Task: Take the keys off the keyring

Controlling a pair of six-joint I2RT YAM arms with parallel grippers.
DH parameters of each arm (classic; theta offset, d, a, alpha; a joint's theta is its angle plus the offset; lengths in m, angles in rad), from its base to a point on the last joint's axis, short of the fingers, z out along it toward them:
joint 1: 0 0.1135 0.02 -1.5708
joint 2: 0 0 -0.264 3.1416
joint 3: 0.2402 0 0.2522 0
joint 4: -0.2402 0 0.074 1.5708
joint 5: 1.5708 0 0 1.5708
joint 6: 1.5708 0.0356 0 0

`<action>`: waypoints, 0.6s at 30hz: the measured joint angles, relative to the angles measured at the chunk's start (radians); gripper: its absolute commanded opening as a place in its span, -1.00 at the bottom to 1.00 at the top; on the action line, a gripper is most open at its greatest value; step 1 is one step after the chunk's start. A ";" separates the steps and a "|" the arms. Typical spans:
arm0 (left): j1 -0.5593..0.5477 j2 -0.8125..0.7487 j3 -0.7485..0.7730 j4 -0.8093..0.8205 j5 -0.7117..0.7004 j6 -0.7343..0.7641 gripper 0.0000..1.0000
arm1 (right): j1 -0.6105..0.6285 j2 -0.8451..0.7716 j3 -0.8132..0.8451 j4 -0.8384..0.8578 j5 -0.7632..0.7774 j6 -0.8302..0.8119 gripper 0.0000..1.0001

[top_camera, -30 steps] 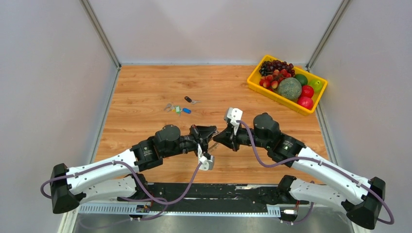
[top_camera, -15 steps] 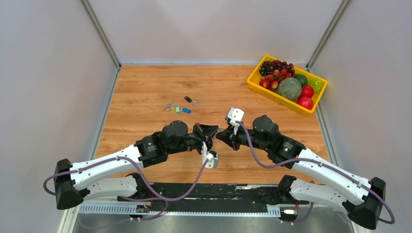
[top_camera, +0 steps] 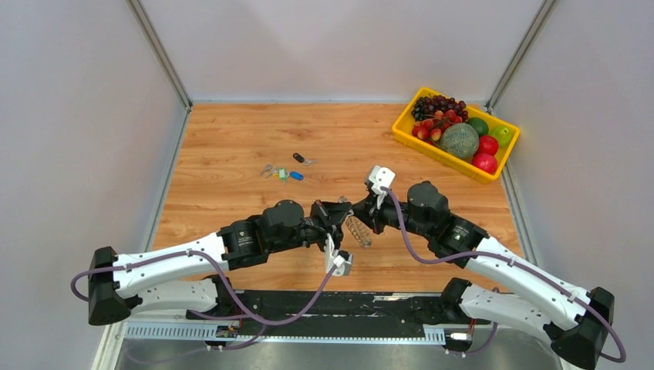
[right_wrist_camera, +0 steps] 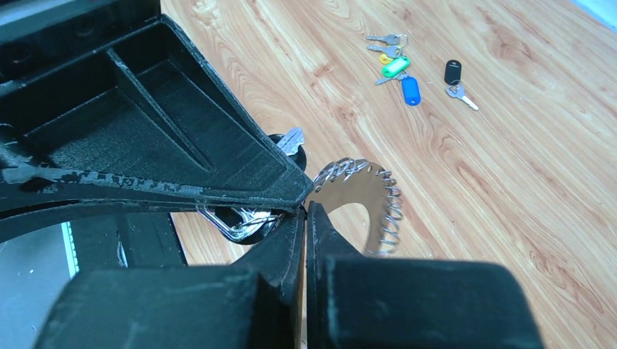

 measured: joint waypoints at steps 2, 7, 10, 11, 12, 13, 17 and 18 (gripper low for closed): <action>-0.002 0.008 0.004 0.000 -0.030 -0.049 -1.00 | -0.006 0.014 0.000 0.011 -0.009 -0.005 -1.00; 0.002 0.050 0.061 0.040 -0.162 -0.250 -1.00 | -0.013 0.005 -0.010 0.028 0.019 -0.012 -1.00; 0.037 0.053 0.082 0.106 -0.259 -0.375 -1.00 | -0.011 -0.026 -0.032 0.032 0.055 0.002 -1.00; 0.054 0.055 0.090 0.129 -0.296 -0.416 -1.00 | -0.014 -0.039 -0.040 0.031 0.072 0.010 -1.00; 0.068 0.058 0.099 0.148 -0.328 -0.451 -1.00 | -0.019 -0.052 -0.049 0.031 0.088 0.016 -1.00; 0.085 0.064 0.111 0.163 -0.364 -0.487 -1.00 | -0.028 -0.063 -0.056 0.030 0.103 0.024 -1.00; 0.150 0.123 0.176 0.187 -0.471 -0.622 -1.00 | -0.089 -0.064 -0.065 0.029 0.161 0.061 -1.00; 0.167 0.143 0.196 0.182 -0.488 -0.654 -1.00 | -0.113 -0.057 -0.065 0.029 0.178 0.074 -1.00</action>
